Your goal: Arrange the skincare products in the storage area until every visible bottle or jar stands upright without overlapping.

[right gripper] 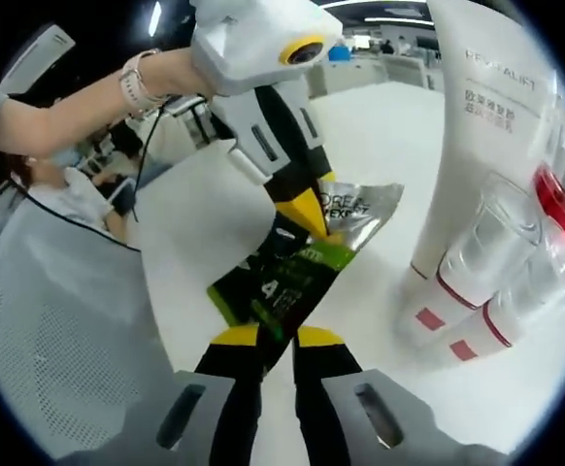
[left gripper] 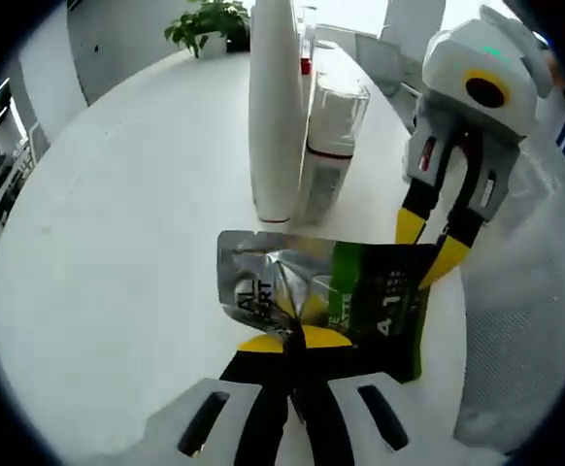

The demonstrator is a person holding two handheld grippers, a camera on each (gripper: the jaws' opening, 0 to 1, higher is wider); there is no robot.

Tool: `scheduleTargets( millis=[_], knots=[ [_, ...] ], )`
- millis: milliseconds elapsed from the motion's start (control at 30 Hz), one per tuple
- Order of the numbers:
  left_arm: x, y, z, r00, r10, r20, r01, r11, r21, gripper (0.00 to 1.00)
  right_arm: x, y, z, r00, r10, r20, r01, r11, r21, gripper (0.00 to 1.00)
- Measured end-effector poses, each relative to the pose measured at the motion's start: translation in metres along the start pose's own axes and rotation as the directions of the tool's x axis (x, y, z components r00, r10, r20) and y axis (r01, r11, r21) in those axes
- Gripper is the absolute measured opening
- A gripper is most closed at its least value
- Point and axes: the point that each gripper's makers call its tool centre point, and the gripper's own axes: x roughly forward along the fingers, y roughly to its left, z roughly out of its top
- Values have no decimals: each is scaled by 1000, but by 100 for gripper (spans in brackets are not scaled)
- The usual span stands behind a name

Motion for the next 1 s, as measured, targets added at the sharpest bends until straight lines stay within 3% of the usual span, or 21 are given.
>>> scheduleTargets(
  millis=[367,533,800,1000],
  knots=[
    [11,5,-6,999,10,-47,-7,998,66,2,-21,3,-16,999,-21,-50,17,997,-76,11],
    [10,9,-3,999,12,-39,-9,998,59,2,-23,2,-10,999,-29,-35,26,995,-93,12],
    [12,9,1,999,5,-45,0,994,107,2,0,-8,11,993,-115,22,117,968,-221,19],
    [13,11,1,999,-9,-50,14,993,115,2,19,-18,11,986,-164,27,165,948,-273,20]
  ],
)
